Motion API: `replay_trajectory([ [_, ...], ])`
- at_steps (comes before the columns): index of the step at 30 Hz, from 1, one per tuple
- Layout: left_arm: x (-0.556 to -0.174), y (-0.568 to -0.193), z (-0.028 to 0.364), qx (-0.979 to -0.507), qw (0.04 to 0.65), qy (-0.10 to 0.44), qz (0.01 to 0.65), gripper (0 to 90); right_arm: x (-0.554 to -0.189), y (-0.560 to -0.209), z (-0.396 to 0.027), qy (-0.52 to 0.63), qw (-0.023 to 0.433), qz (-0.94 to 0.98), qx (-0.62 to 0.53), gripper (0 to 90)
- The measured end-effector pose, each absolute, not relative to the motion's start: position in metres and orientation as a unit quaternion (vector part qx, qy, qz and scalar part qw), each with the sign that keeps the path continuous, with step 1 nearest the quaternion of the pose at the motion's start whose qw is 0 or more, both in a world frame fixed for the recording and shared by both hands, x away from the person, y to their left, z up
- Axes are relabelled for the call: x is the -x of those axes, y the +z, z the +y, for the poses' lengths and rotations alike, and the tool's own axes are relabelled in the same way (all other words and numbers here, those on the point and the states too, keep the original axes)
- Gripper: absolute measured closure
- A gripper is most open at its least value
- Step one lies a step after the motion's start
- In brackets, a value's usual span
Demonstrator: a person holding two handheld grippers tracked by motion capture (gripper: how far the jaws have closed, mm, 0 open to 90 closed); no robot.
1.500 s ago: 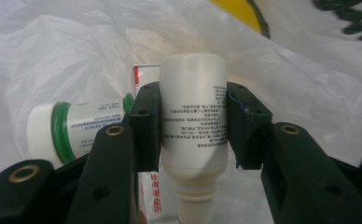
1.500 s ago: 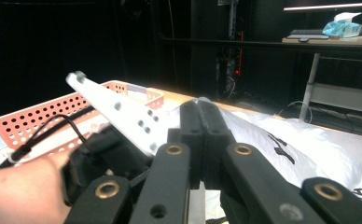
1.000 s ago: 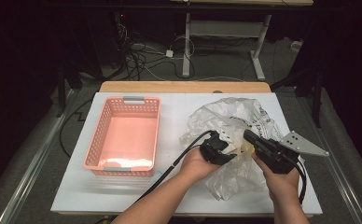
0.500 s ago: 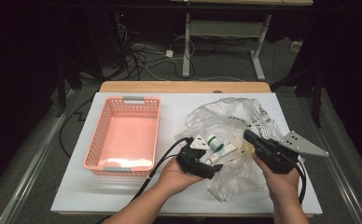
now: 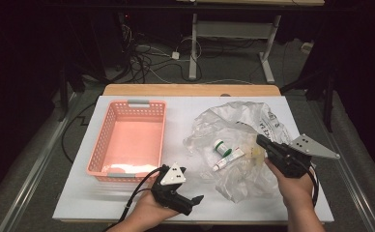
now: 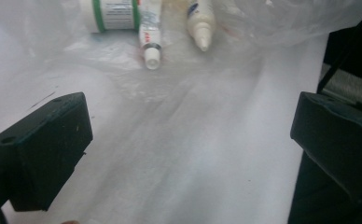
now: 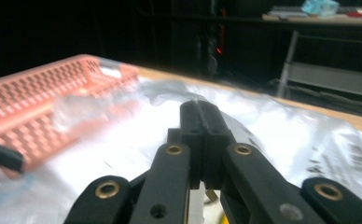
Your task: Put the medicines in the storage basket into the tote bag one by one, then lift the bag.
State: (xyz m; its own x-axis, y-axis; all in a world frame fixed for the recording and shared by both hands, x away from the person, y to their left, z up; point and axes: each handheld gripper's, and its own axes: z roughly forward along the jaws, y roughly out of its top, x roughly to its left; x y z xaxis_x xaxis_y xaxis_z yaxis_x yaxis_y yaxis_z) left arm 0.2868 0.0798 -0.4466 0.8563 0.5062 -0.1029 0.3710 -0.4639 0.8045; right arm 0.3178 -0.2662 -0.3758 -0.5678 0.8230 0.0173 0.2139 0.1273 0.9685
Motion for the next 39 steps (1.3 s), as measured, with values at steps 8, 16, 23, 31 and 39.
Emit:
replay_trajectory([
  [8,-0.288,-0.452,0.079,-0.854,0.444,0.088,0.256,0.0,-0.334,-0.399,-0.3,0.497,0.281,0.698,-0.432,90.0],
  [16,-0.295,-0.458,0.074,-0.856,0.44,0.089,0.257,0.0,-0.312,-0.392,-0.293,0.531,0.265,0.689,-0.415,67.5],
  [23,-0.294,-0.459,0.07,-0.858,0.44,0.087,0.251,0.0,-0.261,-0.364,-0.264,0.563,0.275,0.691,-0.36,58.6],
  [31,-0.29,-0.459,0.067,-0.858,0.445,0.082,0.245,0.0,-0.216,-0.396,-0.235,0.531,0.223,0.741,-0.345,49.0],
  [39,-0.288,-0.459,0.064,-0.858,0.445,0.081,0.243,0.0,-0.196,-0.434,-0.185,0.483,0.173,0.793,-0.328,24.8],
])
